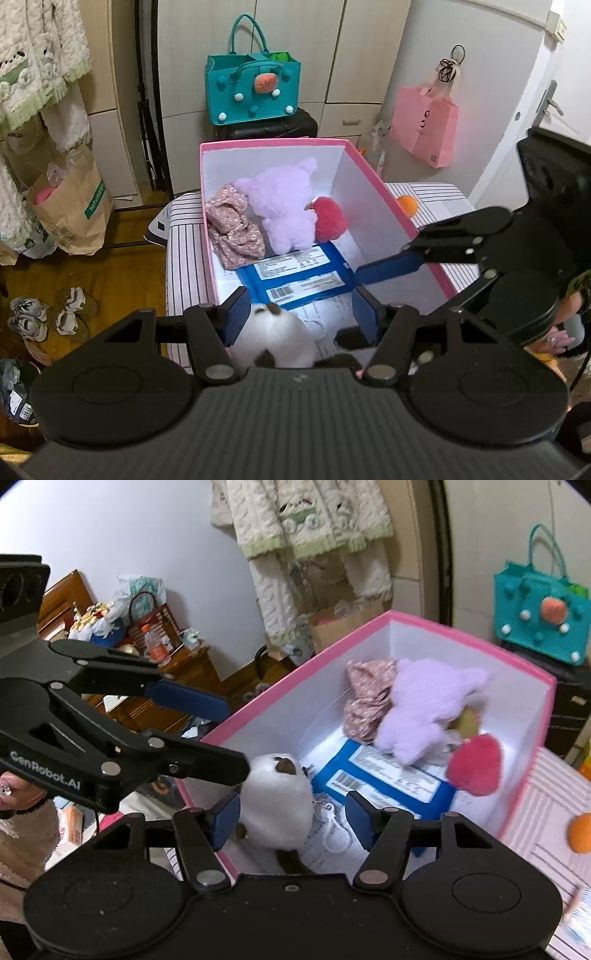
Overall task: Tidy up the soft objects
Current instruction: 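Open the left gripper to drop the panda into the box, then move the left gripper to the orange sponge while the right approaches the wipe pack, then close the left gripper on the orange sponge while the right grasps the wipe pack, then lift and carry the sponge and wipe pack with both grippers over the box, then open both grippers to drop the sponge and wipe pack into the box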
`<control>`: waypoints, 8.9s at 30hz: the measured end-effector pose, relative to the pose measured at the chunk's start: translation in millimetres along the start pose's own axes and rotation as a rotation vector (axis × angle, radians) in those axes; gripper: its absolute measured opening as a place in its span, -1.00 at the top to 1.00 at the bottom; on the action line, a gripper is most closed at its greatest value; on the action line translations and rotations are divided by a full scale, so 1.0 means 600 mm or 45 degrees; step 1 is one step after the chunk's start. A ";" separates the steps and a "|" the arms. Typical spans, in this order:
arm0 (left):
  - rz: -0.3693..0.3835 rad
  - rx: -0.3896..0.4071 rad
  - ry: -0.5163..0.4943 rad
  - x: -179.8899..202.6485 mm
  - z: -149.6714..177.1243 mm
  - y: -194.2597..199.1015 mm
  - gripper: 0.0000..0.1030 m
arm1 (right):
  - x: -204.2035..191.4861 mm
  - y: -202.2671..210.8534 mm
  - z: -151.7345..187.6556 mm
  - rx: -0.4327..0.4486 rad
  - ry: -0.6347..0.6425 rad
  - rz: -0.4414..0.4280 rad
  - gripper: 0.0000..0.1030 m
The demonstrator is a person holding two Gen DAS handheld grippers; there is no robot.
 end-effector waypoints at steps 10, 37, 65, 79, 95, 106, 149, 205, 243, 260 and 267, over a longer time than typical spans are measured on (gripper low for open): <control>-0.062 0.030 -0.084 0.054 0.008 0.058 -0.19 | -0.018 0.112 0.044 0.070 0.028 0.139 -0.32; 0.027 0.027 -0.368 0.282 -0.006 0.053 -0.48 | 0.081 0.275 0.272 0.231 -0.159 0.363 -0.36; 0.085 0.104 -0.102 0.395 -0.113 -0.161 -0.45 | 0.325 0.123 0.303 0.246 -0.318 0.436 -0.56; -0.084 0.089 0.106 0.382 -0.176 -0.306 -0.41 | 0.375 0.057 0.278 0.182 -0.195 0.472 -0.67; -0.193 0.091 0.229 0.357 -0.213 -0.393 -0.31 | 0.397 0.059 0.274 0.234 -0.072 0.444 -0.18; -0.289 0.086 0.216 0.353 -0.222 -0.414 -0.02 | 0.411 0.067 0.289 0.174 -0.203 0.429 -0.13; 0.035 -0.014 0.084 0.378 -0.079 -0.279 0.21 | 0.298 0.106 0.341 0.131 -0.476 0.404 0.35; 0.134 0.064 -0.092 0.221 0.001 0.004 0.21 | 0.068 0.210 0.173 0.102 -0.036 0.131 0.14; 0.140 -0.252 -0.005 0.059 -0.124 -0.212 0.12 | 0.067 -0.081 0.001 -0.468 0.515 0.136 0.11; 0.069 -0.034 -0.031 0.055 -0.091 -0.099 -0.05 | 0.053 0.096 0.049 -0.025 0.206 0.158 -0.11; 0.021 -0.007 -0.021 0.061 -0.056 -0.038 -0.10 | 0.053 0.129 0.059 0.073 0.096 0.177 -0.11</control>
Point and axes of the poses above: each gripper's, at about its wrist camera, not at the fingertips, and y roughly against the way its jaws point, x to its right, z to its underside, the point moved 5 cm from there along -y, roughly the way its jaws point, and after that the axes turned 15 degrees about -x, right-handed, at the moved point
